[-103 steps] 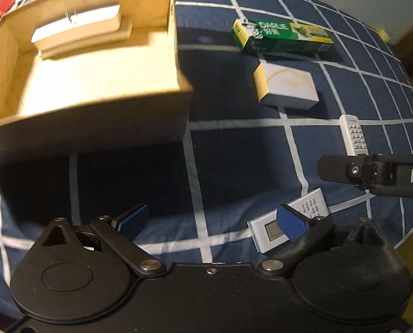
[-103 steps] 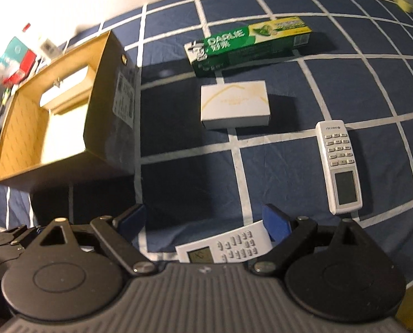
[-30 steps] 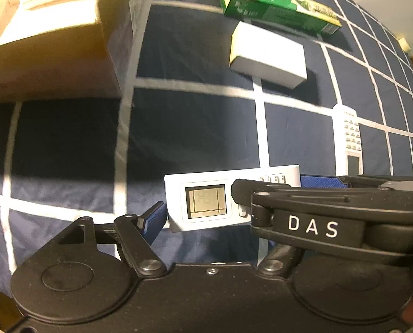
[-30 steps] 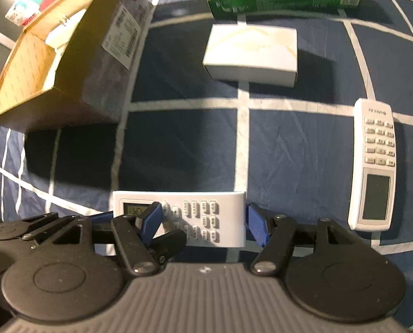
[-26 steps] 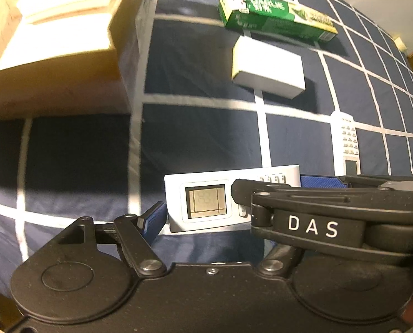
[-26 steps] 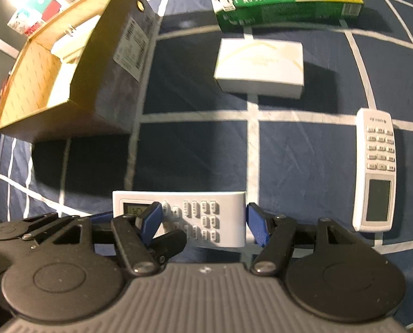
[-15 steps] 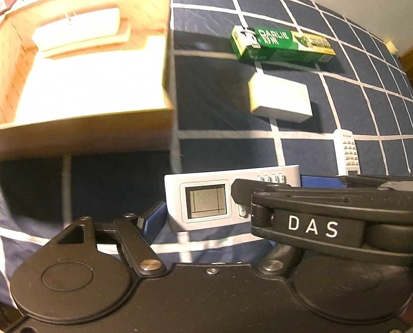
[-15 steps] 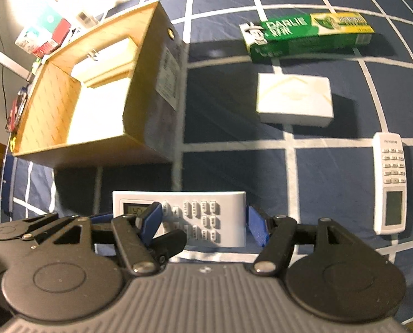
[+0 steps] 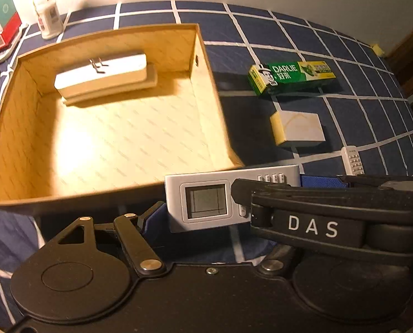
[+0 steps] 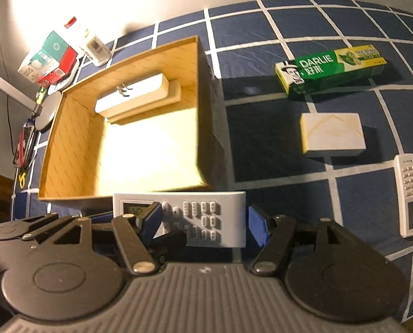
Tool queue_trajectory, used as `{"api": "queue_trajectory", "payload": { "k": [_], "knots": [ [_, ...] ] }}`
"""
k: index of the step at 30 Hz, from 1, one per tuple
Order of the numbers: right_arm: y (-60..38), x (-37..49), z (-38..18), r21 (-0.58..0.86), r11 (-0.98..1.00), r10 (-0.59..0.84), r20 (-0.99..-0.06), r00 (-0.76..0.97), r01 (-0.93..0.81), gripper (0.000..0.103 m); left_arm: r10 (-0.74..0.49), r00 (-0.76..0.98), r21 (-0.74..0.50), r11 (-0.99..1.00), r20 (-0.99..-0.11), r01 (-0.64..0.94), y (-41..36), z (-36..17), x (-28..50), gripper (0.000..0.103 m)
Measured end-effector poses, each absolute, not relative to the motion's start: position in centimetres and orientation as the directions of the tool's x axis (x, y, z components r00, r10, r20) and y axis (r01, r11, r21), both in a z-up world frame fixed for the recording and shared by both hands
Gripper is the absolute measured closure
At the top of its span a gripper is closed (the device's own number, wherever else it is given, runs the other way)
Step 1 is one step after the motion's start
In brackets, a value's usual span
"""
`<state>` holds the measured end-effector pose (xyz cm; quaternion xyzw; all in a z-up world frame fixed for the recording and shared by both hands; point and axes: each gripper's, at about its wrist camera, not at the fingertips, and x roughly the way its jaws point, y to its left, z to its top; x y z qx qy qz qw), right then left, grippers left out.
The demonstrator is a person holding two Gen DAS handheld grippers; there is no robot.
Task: Organize objects
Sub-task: 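Carry the white remote with the right gripper into the yellow box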
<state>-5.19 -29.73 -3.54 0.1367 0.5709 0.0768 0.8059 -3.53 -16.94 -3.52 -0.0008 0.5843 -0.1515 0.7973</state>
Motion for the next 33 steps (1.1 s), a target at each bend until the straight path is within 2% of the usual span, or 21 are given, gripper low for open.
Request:
{"api": "queue_trajectory", "payload": {
  "k": [16, 33],
  "knots": [
    [-23.2, -1.6, -2.1, 0.29, 0.957, 0.262, -0.892, 0.368, 0.021, 0.037, -0.26, 0.303, -0.188, 0.95, -0.917, 0.249, -10.7, -2.4, 0.2, 0.032],
    [-18.7, 6.0, -5.1, 0.273, 0.962, 0.265, -0.915, 0.303, -0.018, 0.037, -0.265, 0.263, -0.218, 0.956, -0.928, 0.194, -6.5, -5.3, 7.7, 0.032]
  ]
}}
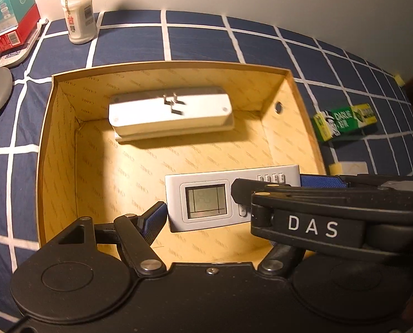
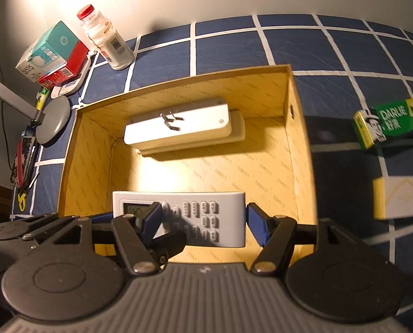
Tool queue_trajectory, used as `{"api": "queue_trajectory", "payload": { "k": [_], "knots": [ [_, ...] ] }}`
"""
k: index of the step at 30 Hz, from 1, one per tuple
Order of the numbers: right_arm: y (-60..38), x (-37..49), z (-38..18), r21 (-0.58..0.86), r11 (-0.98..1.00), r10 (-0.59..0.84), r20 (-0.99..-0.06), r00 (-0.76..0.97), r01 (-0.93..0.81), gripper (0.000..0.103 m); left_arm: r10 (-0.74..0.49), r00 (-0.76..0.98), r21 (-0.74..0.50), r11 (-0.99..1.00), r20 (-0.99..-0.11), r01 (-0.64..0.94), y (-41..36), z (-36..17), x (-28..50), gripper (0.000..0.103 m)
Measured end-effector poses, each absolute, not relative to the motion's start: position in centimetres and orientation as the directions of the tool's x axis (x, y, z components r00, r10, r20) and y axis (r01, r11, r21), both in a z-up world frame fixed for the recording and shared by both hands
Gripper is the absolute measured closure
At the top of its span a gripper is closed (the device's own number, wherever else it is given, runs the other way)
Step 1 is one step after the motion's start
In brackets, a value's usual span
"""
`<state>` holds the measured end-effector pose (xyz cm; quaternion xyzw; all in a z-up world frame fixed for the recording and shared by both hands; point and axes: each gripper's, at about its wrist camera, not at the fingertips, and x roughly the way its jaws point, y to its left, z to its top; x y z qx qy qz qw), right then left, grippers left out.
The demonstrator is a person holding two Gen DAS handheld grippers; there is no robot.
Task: Organize objects
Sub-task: 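Carry the white remote with the right gripper into the yellow box, then lower the remote beside the plug adapter and open the right gripper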
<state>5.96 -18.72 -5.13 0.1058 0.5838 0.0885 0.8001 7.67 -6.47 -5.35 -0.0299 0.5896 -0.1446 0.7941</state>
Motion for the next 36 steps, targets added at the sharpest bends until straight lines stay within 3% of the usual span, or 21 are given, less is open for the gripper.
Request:
{"api": "queue_trajectory", "payload": {
  "k": [18, 36],
  "knots": [
    [-16.6, 13.9, -13.0, 0.277, 0.961, 0.274, -0.947, 0.17, -0.009, 0.037, -0.254, 0.136, -0.234, 0.961, -0.958, 0.149, -5.2, -12.6, 15.6, 0.033],
    [-16.6, 16.1, -15.9, 0.278, 0.961, 0.274, -0.951, 0.144, 0.004, 0.037, -0.251, 0.101, -0.234, 0.96, -0.963, 0.153, -4.9, -15.4, 17.9, 0.033]
  ]
}}
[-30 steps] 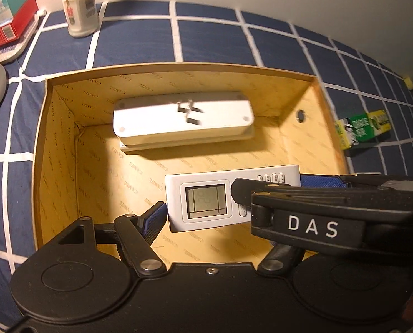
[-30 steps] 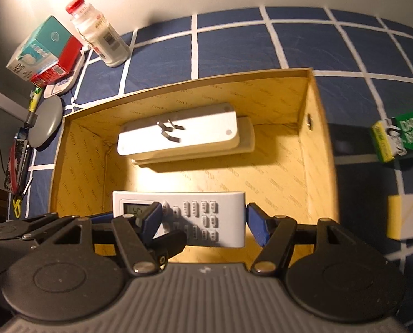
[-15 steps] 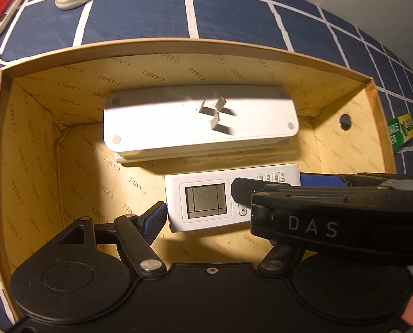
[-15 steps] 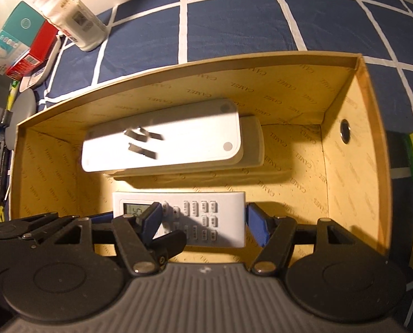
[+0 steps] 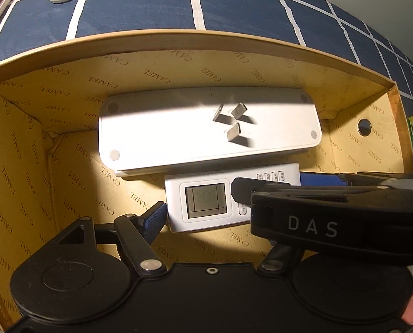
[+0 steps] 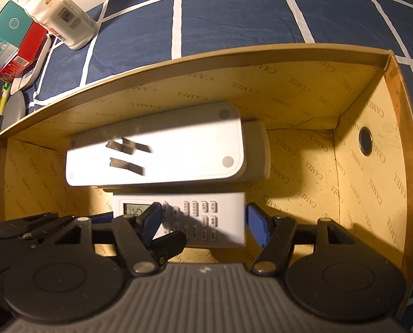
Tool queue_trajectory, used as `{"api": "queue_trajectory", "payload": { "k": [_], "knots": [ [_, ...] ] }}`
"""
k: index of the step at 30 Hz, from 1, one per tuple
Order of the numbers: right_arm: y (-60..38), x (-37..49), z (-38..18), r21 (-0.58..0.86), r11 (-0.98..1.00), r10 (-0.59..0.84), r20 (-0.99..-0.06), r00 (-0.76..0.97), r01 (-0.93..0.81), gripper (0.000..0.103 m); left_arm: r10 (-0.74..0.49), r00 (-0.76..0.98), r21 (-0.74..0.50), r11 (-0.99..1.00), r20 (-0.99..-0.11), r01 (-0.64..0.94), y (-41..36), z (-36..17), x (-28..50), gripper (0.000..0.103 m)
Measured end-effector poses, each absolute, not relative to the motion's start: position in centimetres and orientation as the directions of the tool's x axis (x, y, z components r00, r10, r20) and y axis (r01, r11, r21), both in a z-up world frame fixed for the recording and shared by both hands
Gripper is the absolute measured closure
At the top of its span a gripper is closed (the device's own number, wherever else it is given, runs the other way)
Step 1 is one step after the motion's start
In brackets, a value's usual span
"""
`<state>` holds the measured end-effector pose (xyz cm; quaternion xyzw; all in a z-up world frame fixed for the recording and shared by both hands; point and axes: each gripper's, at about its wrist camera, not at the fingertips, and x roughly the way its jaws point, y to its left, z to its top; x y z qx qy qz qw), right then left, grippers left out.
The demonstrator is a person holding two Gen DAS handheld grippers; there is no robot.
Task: Organize objects
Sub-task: 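Lower the remote beside the plug adapter and open the right gripper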
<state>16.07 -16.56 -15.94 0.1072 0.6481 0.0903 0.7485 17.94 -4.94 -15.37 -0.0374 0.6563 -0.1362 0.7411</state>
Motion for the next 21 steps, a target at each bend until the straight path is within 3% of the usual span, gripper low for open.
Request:
{"api": "queue_trajectory", "payload": {
  "k": [21],
  "knots": [
    [-16.52, 16.6, -15.83, 0.26, 0.965, 0.254, -0.955, 0.152, 0.025, 0.034, -0.245, 0.094, -0.232, 0.964, -0.965, 0.128, -4.5, -14.85, 17.88, 0.028]
  ]
}}
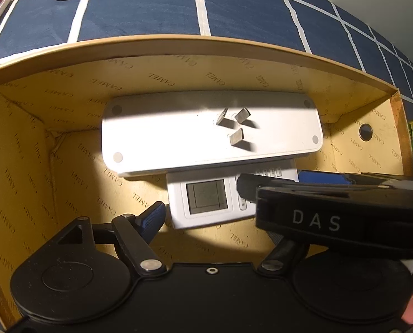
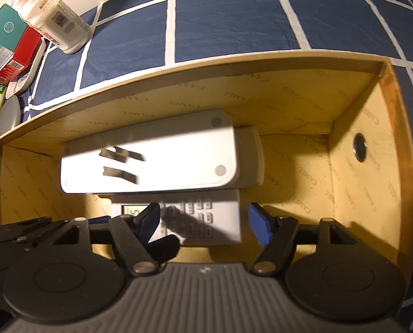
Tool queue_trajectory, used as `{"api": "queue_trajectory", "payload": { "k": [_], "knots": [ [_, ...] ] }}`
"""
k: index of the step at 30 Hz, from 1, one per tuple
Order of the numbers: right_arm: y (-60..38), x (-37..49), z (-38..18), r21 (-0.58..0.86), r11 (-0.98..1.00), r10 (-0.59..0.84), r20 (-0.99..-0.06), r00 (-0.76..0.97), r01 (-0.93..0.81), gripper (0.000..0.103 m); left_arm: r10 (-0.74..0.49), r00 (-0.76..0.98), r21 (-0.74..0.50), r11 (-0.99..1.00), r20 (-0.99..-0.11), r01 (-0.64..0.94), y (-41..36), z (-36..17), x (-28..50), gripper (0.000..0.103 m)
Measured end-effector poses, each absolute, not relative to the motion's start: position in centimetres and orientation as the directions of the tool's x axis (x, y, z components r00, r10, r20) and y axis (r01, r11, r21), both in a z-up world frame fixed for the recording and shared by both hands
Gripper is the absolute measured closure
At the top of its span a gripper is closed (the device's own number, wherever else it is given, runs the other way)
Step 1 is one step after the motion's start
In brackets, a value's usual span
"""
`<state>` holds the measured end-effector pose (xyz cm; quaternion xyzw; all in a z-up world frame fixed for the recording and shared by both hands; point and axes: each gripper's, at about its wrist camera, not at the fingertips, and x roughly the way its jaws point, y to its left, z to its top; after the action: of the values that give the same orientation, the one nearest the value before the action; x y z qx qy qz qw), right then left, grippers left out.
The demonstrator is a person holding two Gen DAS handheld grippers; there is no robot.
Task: Organize objects
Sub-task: 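Lower the remote beside the plug adapter and open the right gripper, then move the right tool toward the green DARLIE toothpaste box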
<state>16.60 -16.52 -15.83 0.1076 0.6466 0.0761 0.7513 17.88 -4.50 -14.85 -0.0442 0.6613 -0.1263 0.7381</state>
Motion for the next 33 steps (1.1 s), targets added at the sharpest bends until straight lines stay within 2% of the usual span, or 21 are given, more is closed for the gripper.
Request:
{"api": "queue_trajectory", "payload": {
  "k": [11, 13, 15, 24, 33],
  "knots": [
    [-17.3, 14.3, -12.4, 0.268, 0.963, 0.26, -0.943, 0.206, 0.008, 0.023, -0.214, 0.146, -0.198, 0.973, -0.966, 0.117, -4.0, -11.2, 15.4, 0.026],
    [-17.4, 13.7, -11.4, 0.273, 0.962, 0.267, -0.937, 0.225, -0.003, 0.021, -0.209, 0.16, -0.191, 0.974, -0.965, 0.122, -4.3, -10.4, 14.9, 0.024],
    [-17.4, 13.1, -10.3, 0.275, 0.961, 0.269, -0.931, 0.245, -0.011, 0.02, -0.21, 0.185, -0.188, 0.974, -0.96, 0.127, -4.2, -9.3, 14.0, 0.018],
    [-18.1, 9.9, -5.9, 0.262, 0.964, 0.261, -0.911, 0.318, -0.041, 0.007, -0.214, 0.261, -0.183, 0.973, -0.941, 0.141, -4.7, -5.5, 10.6, 0.014],
    [-20.4, 5.7, -2.9, 0.262, 0.965, 0.245, -0.89, 0.384, -0.008, 0.004, -0.227, 0.309, -0.186, 0.97, -0.923, 0.157, -5.8, -3.1, 6.9, 0.009]
  ]
}}
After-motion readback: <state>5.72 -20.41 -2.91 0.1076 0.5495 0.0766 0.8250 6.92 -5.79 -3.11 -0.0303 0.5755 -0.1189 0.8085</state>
